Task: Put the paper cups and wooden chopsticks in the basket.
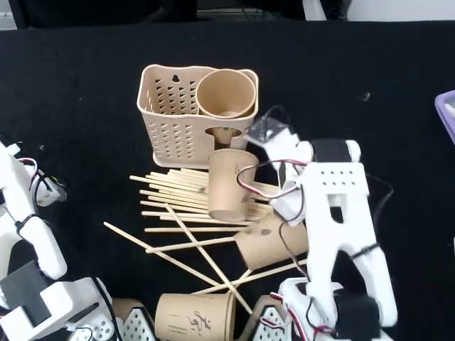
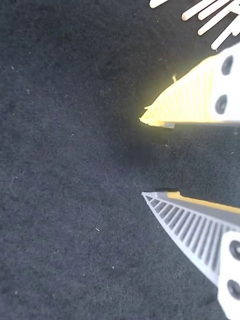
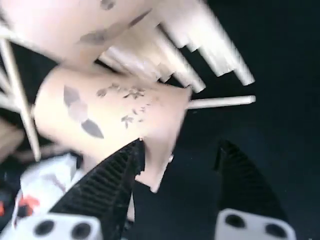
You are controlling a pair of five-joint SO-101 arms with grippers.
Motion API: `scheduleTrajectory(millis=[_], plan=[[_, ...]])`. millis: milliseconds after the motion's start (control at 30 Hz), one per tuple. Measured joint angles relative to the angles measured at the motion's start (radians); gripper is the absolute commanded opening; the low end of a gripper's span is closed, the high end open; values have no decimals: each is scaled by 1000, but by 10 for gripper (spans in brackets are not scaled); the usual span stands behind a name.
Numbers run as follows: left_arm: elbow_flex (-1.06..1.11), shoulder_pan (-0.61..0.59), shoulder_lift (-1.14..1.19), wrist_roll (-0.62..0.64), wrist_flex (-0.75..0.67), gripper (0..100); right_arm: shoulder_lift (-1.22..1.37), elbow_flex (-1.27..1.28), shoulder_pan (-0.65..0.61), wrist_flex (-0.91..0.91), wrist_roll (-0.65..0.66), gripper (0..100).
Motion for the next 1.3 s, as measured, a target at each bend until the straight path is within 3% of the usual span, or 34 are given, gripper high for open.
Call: scheduleTrajectory(millis=[100,233,633,733,900,1167,1300], plan=[[0,0,0,0,0,213,23,-2,0,63,126,109],[0,0,0,0,-3,213,23,-11,0,101,189,9],[6,0,0,0,-14,213,-74,-77,0,106,195,11],[6,0,0,0,-14,213,-164,-77,-2,106,169,44],[6,0,0,0,-14,213,-215,21,-3,106,8,234],[6,0,0,0,-14,213,-215,74,-3,106,-35,226],[6,0,0,0,-14,213,-57,74,-40,106,-37,225]])
